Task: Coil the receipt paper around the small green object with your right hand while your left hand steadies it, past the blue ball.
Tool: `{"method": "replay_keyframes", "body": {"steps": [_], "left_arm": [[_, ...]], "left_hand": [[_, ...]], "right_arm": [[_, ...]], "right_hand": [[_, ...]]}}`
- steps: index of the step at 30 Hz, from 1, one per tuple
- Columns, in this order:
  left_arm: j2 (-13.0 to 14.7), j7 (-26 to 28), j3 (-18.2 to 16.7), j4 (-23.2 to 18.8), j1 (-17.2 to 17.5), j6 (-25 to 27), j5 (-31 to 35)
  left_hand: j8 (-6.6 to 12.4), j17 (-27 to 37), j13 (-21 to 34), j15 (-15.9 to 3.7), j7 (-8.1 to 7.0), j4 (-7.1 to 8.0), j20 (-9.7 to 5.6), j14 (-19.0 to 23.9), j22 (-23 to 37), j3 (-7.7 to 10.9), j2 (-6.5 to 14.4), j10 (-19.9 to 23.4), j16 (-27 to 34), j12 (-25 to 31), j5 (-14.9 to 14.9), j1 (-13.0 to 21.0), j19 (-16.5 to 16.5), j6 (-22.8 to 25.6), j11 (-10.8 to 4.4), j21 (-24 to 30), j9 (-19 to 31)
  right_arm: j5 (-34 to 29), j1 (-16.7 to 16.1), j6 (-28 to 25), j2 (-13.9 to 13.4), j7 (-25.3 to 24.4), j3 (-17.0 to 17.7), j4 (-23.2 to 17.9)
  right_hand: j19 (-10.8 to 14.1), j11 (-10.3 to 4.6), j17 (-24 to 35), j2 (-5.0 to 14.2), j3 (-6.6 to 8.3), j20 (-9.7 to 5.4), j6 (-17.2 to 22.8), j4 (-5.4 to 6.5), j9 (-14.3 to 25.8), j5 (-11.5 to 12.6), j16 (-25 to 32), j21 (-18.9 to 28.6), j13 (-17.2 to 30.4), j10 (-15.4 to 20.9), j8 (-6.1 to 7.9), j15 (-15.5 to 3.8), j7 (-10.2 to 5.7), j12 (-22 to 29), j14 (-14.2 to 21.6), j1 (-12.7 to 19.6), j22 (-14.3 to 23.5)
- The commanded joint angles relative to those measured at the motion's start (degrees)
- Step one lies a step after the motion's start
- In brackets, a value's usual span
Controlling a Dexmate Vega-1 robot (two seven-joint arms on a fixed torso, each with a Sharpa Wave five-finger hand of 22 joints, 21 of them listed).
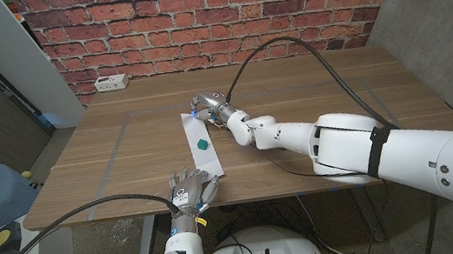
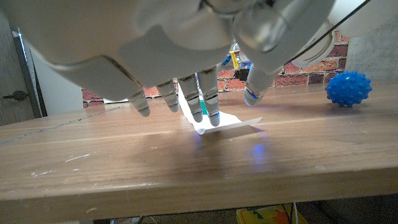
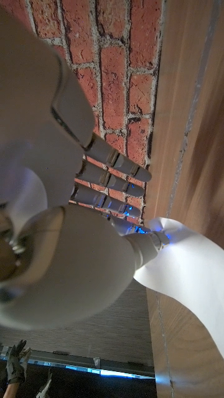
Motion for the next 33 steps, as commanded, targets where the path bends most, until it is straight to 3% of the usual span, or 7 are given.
{"method": "replay_keyframes", "body": {"steps": [1, 8, 18, 21, 26, 33], "left_arm": [[0.3, -5.4, 2.9, -1.1, -4.4, 6.5, -1.4], [0.7, -7.1, 5.2, -1.8, -7.7, 10.4, -3.9], [1.6, -6.0, 7.4, -2.2, -11.3, 12.7, -8.2], [1.7, -5.2, 7.5, -2.1, -11.8, 12.5, -9.5], [2.1, -3.9, 8.0, -2.1, -12.7, 12.5, -11.0], [2.5, -2.8, 8.6, -2.1, -14.1, 12.7, -13.2]], "left_hand": [[0.52, 0.2, 0.3, -0.09, 0.28, 0.15, 0.32, 0.0, 0.3, -0.18, -0.3, 1.1, 0.5, 0.5, 0.1, -0.8, -0.7, 1.0, -0.01, 0.2, 0.0], [0.21, 0.3, 0.3, 0.29, 0.11, 0.66, 0.34, -1.1, 0.4, -0.66, -0.7, 1.0, 0.3, 0.4, 0.0, -1.8, -1.5, 0.3, 0.03, -0.1, 0.0], [0.01, 0.5, 0.3, 0.46, 0.41, 1.47, 0.26, -1.5, 0.4, -1.30, -1.1, 1.4, 0.5, 0.5, 0.1, -3.1, -2.1, -0.6, 0.92, -0.2, 0.0], [0.01, 0.5, 0.3, 0.48, 0.45, 1.60, 0.27, -1.5, 0.5, -1.38, -1.2, 1.4, 0.5, 0.5, 0.1, -3.3, -2.0, -0.7, 0.90, -0.2, 0.1], [0.01, 0.5, 0.3, 0.50, 0.37, 1.79, 0.23, -1.5, 0.5, -1.48, -1.2, 1.4, 0.6, 0.5, 0.1, -3.6, -2.0, -0.9, 1.14, -0.2, 0.1], [0.09, 0.4, 0.3, 0.52, 0.39, 2.02, 0.02, -1.5, 0.5, -1.54, -1.2, 1.4, 0.6, 0.4, 0.2, -3.8, -2.3, -0.9, 1.18, -0.2, 0.1]], "right_arm": [[0.4, -0.3, 1.1, -0.7, -4.8, -0.4, 0.0], [-1.3, -0.8, 3.9, -1.7, -9.9, -0.9, -0.2], [-8.7, -2.4, 9.4, -5.0, -23.3, -1.7, -3.5], [-11.3, -3.6, 7.4, -8.3, -24.4, -1.0, -9.7], [-14.9, -6.9, 1.8, -14.7, -21.2, 1.7, -22.8], [-19.1, -10.8, -2.2, -19.8, -16.4, 5.0, -32.7]], "right_hand": [[0.4, -0.09, -0.1, -0.23, 0.42, -0.35, 0.6, 0.17, 0.8, -0.3, -0.4, -0.2, 0.1, 0.5, 0.37, -9.31, -0.41, 0.0, 0.9, 0.5, -0.1], [0.4, -0.05, -0.2, -0.39, 0.55, -0.35, 0.6, 0.23, 0.6, -0.3, -0.7, -0.2, 0.1, 0.7, 0.55, -9.31, -0.51, -0.1, 1.0, 0.5, -0.1], [0.0, -0.19, -0.4, -0.53, 0.76, -0.27, 0.7, 0.31, 0.4, -0.3, -1.0, -0.4, 0.1, 0.9, 0.85, -9.32, -0.72, -0.3, 1.2, 0.5, -0.1], [-0.1, -0.25, -0.5, -0.71, 0.81, -0.18, 0.7, 0.34, 0.3, -0.3, -1.2, -0.5, 0.1, 1.0, 0.97, -9.33, -0.75, -0.4, 1.2, 0.5, -0.1], [-0.2, -0.54, -0.6, -0.77, 0.89, -0.21, 0.6, 0.45, 0.2, -0.3, -1.4, -0.6, 0.2, 1.0, 1.07, -9.33, -0.99, -0.5, 1.2, 0.3, -0.1], [-0.4, -0.70, -0.8, -0.91, 1.04, -0.07, 0.6, 0.53, 0.0, -0.3, -1.6, -0.7, 0.3, 1.3, 1.26, -9.37, -1.30, -0.5, 1.2, 0.2, -0.2]]}}
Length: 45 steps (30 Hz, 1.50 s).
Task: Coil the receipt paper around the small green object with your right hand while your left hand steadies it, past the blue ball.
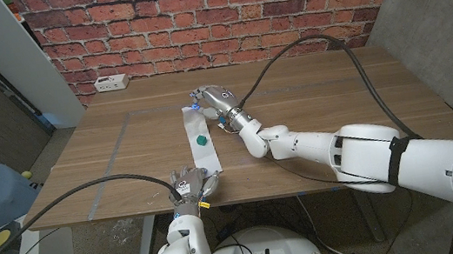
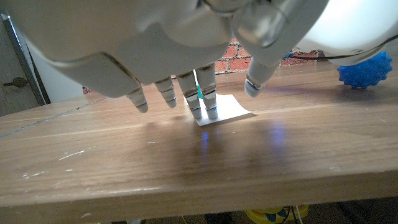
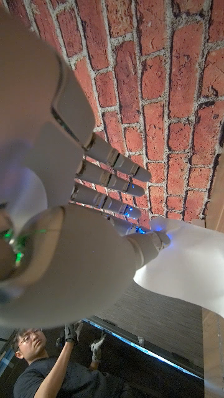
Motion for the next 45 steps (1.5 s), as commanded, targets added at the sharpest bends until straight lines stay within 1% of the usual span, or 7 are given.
{"method": "replay_keyframes", "body": {"steps": [1, 15, 24, 29, 32, 41, 45], "left_arm": [[0.7, 2.8, 1.3, 0.0, -2.6, 1.1, -5.7], [1.2, 4.0, 2.9, 0.4, -5.7, 1.8, -9.1], [1.4, 5.0, 3.5, 0.6, -6.9, 1.9, -10.6], [2.3, 8.7, 1.5, 1.4, -4.1, -5.2, -10.1], [2.8, 14.4, -0.1, 2.8, -0.7, -13.0, -7.5], [1.8, 19.4, -2.2, 5.8, 3.8, -25.4, -0.3], [0.9, 21.4, -3.9, 7.6, 6.0, -30.7, 2.0]], "left_hand": [[0.34, 0.1, 0.3, 0.29, 0.05, 0.30, -0.28, -0.3, 0.2, 0.21, 0.1, 0.4, 0.3, 0.2, 0.2, -0.6, -2.0, -0.1, 0.41, -0.2, 0.2], [0.41, 0.1, 0.3, 0.23, -0.03, 0.62, -0.10, -0.3, 0.3, 0.18, 0.3, 0.3, 0.4, 0.2, 0.3, -0.9, -1.9, -0.2, 0.52, -0.2, 0.2], [0.47, 0.0, 0.3, 0.28, 0.06, 0.77, -0.07, -0.4, 0.3, 0.16, 0.3, 0.2, 0.4, 0.2, 0.3, -1.0, -1.9, -0.3, 0.59, -0.1, 0.2], [-0.49, -0.1, 0.4, 0.48, -7.35, 0.64, 0.08, 0.4, 0.3, 0.54, 0.6, -2.3, 0.4, -0.3, 0.4, -0.5, -1.6, -7.0, 0.53, 0.1, 0.2], [-0.33, -0.2, 0.4, 0.83, -9.84, -0.04, 0.69, 2.6, 0.3, 1.04, 0.9, -2.8, 0.9, -0.1, 0.4, 0.3, -0.1, -9.9, 0.93, 0.7, 0.2], [0.18, 0.2, 0.9, -0.92, -10.64, -2.07, 1.14, 13.0, 0.1, 1.81, 0.6, 2.3, 2.6, 2.5, 0.4, 1.6, 5.6, -14.5, 1.71, 2.8, 0.2], [2.26, 0.4, 2.0, -1.59, -8.71, -2.02, 0.91, 15.8, 0.0, 2.34, 1.4, 5.3, 2.8, 4.0, 0.6, 1.5, 7.7, -9.8, 2.60, 3.5, 0.6]], "right_arm": [[-7.3, -8.1, -5.9, -13.4, 4.3, 6.2, -26.8], [-12.6, -14.9, -9.6, -20.3, 13.6, 11.8, -41.4], [-16.0, -17.1, -11.3, -21.3, 14.1, 14.4, -44.2], [-17.0, -17.8, -12.2, -20.9, 12.7, 15.7, -44.1], [-17.3, -18.0, -12.5, -20.7, 12.3, 16.1, -44.0], [-17.9, -18.7, -14.3, -20.9, 13.0, 17.3, -45.6], [-18.2, -19.3, -15.2, -21.4, 13.7, 17.8, -47.0]], "right_hand": [[-0.5, -0.32, 0.0, -0.60, 0.65, -0.07, 0.3, 0.13, 0.0, -0.3, -0.4, -0.3, 0.3, 0.5, 0.59, -9.38, -0.79, -0.2, 0.6, -0.1, 0.1], [-1.6, -0.54, -0.2, -0.93, 1.02, 0.56, 0.5, 0.15, -0.5, -0.3, -0.9, -0.9, 0.5, 0.9, 1.11, -9.44, -0.86, -0.4, 0.7, -0.2, 0.1], [-2.1, -0.66, -0.3, -1.02, 1.25, 0.87, 0.5, 0.30, -0.7, -0.4, -1.2, -1.2, 0.6, 0.9, 1.34, -9.31, -0.87, -0.6, 0.7, -0.6, 0.0], [-2.3, -0.89, -0.4, -1.09, 1.47, 0.87, 0.4, 0.30, -0.9, -0.5, -1.5, -1.4, 0.7, 1.0, 1.51, -9.37, -0.85, -0.7, 0.6, -0.6, 0.0], [-2.3, -0.95, -0.4, -1.06, 1.55, 0.84, 0.4, 0.31, -0.9, -0.5, -1.5, -1.4, 0.8, 1.0, 1.55, -9.40, -0.86, -0.8, 0.6, -0.6, 0.0], [-2.3, -1.12, -0.5, -1.15, 1.81, 0.81, 0.6, 0.24, -1.1, -0.5, -1.7, -1.5, 0.8, 1.0, 1.79, -9.46, -0.97, -0.9, 0.6, -0.6, 0.0], [-2.3, -1.02, -0.6, -1.20, 1.94, 0.79, 0.6, 0.22, -1.2, -0.5, -1.8, -1.5, 0.9, 1.0, 1.86, -9.46, -0.97, -1.0, 0.5, -0.6, 0.0]]}}
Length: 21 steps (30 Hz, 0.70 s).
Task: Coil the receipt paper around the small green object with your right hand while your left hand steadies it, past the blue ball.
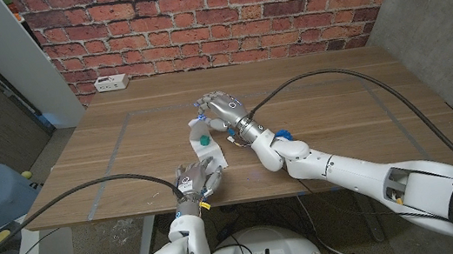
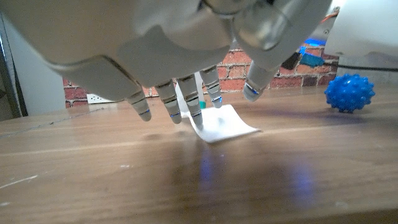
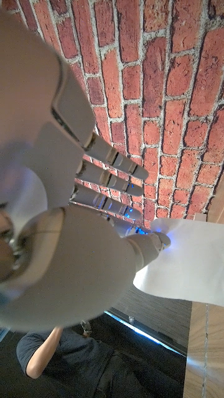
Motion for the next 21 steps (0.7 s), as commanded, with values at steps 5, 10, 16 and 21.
{"method": "replay_keyframes", "body": {"steps": [5, 10, 16, 21], "left_arm": [[-2.7, 2.5, -3.7, 3.2, 6.3, -11.4, 11.6], [-3.6, -1.4, -4.3, 2.7, 7.0, -8.7, 14.1], [-5.1, -2.7, -4.3, 3.4, 7.9, -6.6, 17.7], [-5.8, -5.1, -3.8, 3.5, 8.1, -4.0, 20.7]], "left_hand": [[5.41, 0.6, 2.4, -0.62, 8.12, 0.01, -0.23, 3.4, 0.2, 0.81, 0.8, 2.4, -0.3, 1.7, 0.3, 0.1, 2.5, 14.7, 0.76, 1.1, 1.3], [7.06, 0.8, 3.0, -1.93, 12.86, 0.15, -1.22, 10.1, 0.4, 0.24, -0.1, 8.4, 1.4, 4.1, 0.1, -0.8, 6.1, 22.5, 1.12, 2.6, 1.3], [7.90, 0.7, 2.1, -2.60, 15.90, 0.01, -3.48, 22.8, 1.0, 0.06, -0.4, 16.7, 4.5, 5.9, -0.1, -1.2, 11.0, 30.7, 1.52, 5.3, 0.9], [8.52, 0.5, 1.0, -3.20, 16.85, -0.86, -5.43, 30.5, 1.5, 0.41, -0.4, 22.1, 6.2, 6.6, -0.1, -0.5, 14.6, 36.5, 3.22, 7.5, 0.7]], "right_arm": [[-1.3, -2.2, -3.0, -1.1, 1.3, 2.3, -4.0], [-1.8, -3.4, -3.7, -2.2, 1.6, 2.9, -6.6], [-2.8, -4.9, -4.4, -3.3, 2.5, 3.3, -9.2], [-3.6, -5.8, -5.2, -3.6, 2.4, 3.7, -10.5]], "right_hand": [[0.0, -0.14, -0.1, -0.55, 0.63, -0.06, 0.7, -0.10, -0.1, -0.1, -0.2, -0.2, 0.4, 0.3, 0.67, -9.45, -0.73, -0.3, 0.6, 0.0, 0.0], [0.1, -0.22, -0.1, -0.60, 0.79, -0.04, 0.8, -0.15, -0.2, -0.1, -0.3, -0.2, 0.4, 0.3, 0.83, -9.49, -0.68, -0.4, 0.7, 0.0, 0.0], [0.1, -0.19, -0.2, -0.71, 0.90, 0.01, 0.8, -0.12, -0.3, -0.2, -0.4, -0.3, 0.4, 0.4, 0.93, -9.43, -0.69, -0.5, 0.8, -0.1, 0.0], [0.1, -0.33, -0.2, -0.78, 1.00, 0.02, 0.7, -0.09, -0.4, -0.2, -0.4, -0.3, 0.5, 0.4, 1.02, -9.40, -0.72, -0.5, 0.8, -0.2, 0.0]]}}
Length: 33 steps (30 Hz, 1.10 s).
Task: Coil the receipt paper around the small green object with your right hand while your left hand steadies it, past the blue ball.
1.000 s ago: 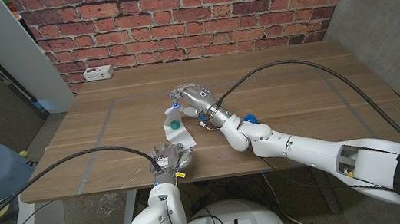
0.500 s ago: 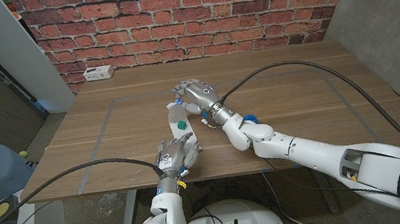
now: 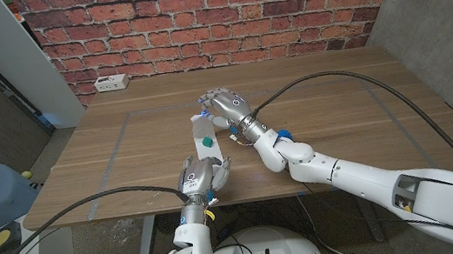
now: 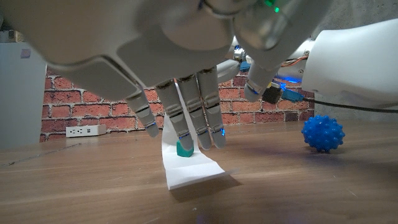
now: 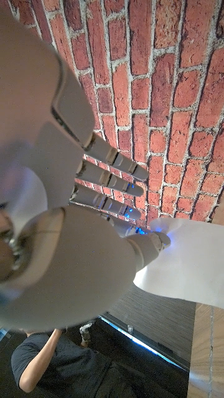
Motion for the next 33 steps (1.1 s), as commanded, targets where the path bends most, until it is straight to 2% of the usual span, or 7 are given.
{"method": "replay_keyframes", "body": {"steps": [1, 4, 6, 12, 16, 23, 33], "left_arm": [[-2.4, -4.6, 0.3, 0.8, 1.5, 4.6, 7.6], [-2.7, -6.9, 1.0, 0.7, 1.2, 6.6, 9.3], [-2.7, -9.1, 1.1, 0.2, 1.1, 7.6, 9.4], [-2.5, -15.7, 2.7, -0.9, -0.6, 11.8, 10.6], [-2.7, -18.7, 3.5, -1.2, -1.8, 14.1, 10.8], [-3.4, -23.3, 6.1, -1.3, -5.2, 19.5, 10.6], [-3.6, -24.0, 9.1, -1.2, -9.5, 23.3, 8.0]], "left_hand": [[0.93, -0.1, -0.9, -0.60, 0.70, -1.39, -1.49, 7.2, 0.6, 0.55, -0.1, 4.8, 1.5, 0.6, -0.2, 0.4, 4.2, 5.7, 0.52, 2.4, -0.2], [0.81, -0.3, -1.2, -0.79, 0.64, -2.05, -2.37, 9.0, 0.7, 0.90, -0.2, 6.0, 1.6, 0.5, -0.2, 0.9, 6.2, 7.1, 0.65, 3.4, -0.4], [-0.07, -0.5, -1.6, -0.84, -0.04, -2.58, -2.51, 7.6, 0.8, 1.20, -0.2, 5.0, 0.5, -0.5, -0.3, 1.3, 6.7, 6.7, -0.39, 3.9, -0.5], [-3.88, -0.9, -2.1, -0.88, -0.37, -3.35, -2.76, 1.8, 0.9, 1.69, -0.4, 1.4, -4.0, -3.7, -0.3, 1.5, 5.7, 2.8, -0.86, 4.3, -0.6], [-5.09, -0.9, -2.2, -1.00, -0.33, -3.22, -2.61, 0.7, 0.9, 1.60, -0.6, 0.4, -5.1, -4.7, -0.3, 1.1, 4.8, 1.4, -0.46, 4.1, -0.6], [-6.31, -0.9, -2.2, -0.59, -0.39, -2.88, -2.36, -1.0, 0.9, 1.28, -0.9, -1.4, -6.2, -6.1, -0.4, 0.2, 4.0, -0.1, -0.52, 4.0, -0.6], [-7.34, -0.8, -2.2, -0.40, -0.69, -2.54, -2.25, -2.4, 0.9, 1.02, -1.2, -2.5, -6.9, -7.0, -0.3, -0.5, 2.8, -2.1, -0.63, 3.8, -0.6]], "right_arm": [[-1.8, -2.3, -1.9, -1.3, 0.8, 1.1, -3.9], [-2.1, -2.7, -2.3, -1.2, 0.7, 1.3, -4.4], [-2.1, -2.9, -2.2, -1.3, 0.6, 1.5, -4.7], [-2.7, -3.8, -2.9, -1.9, 1.8, 1.8, -6.6], [-2.8, -4.5, -3.1, -2.9, 3.6, 2.1, -8.3], [-3.4, -5.8, -3.5, -5.2, 9.2, 2.3, -11.8], [-2.3, -6.6, -4.2, -7.7, 18.8, 3.5, -15.4]], "right_hand": [[0.1, -0.32, 0.1, -0.41, 0.48, 0.02, 0.8, -0.15, 0.1, -0.2, -0.2, -0.1, 0.2, 0.4, 0.55, -9.40, -0.61, -0.1, 0.2, 0.2, 0.0], [0.1, -0.30, 0.1, -0.42, 0.54, 0.01, 0.9, -0.14, 0.1, -0.2, -0.2, -0.1, 0.2, 0.5, 0.62, -9.42, -0.62, -0.1, 0.2, 0.2, 0.0], [0.2, -0.37, 0.1, -0.43, 0.60, 0.03, 0.8, -0.15, 0.0, -0.2, -0.3, -0.1, 0.2, 0.6, 0.61, -9.45, -0.54, -0.1, 0.2, 0.2, 0.0], [0.3, -0.22, 0.0, -0.44, 0.76, 0.00, 0.8, -0.12, -0.1, -0.2, -0.3, -0.2, 0.3, 0.7, 0.70, -9.42, -0.65, -0.2, 0.3, 0.1, 0.0], [1.8, -0.12, 0.2, -0.14, 1.11, -0.52, 0.6, 0.02, -0.2, -0.2, 0.1, 0.4, 0.4, 0.8, 0.90, -9.57, -0.60, -0.4, 1.4, -0.1, 0.0], [2.3, 0.24, 2.4, 0.12, 0.68, -0.89, 0.5, -0.05, -0.4, -0.5, 2.7, 0.4, 0.6, 2.0, 1.38, -9.90, -0.63, -0.2, 4.1, 0.1, 0.1], [1.4, 0.55, 6.5, -0.02, 0.48, -0.27, 0.5, -0.65, -0.7, -0.9, 6.9, 0.0, 1.2, 5.3, 2.13, -10.01, -0.57, 0.8, 8.3, 1.0, 0.3]]}}
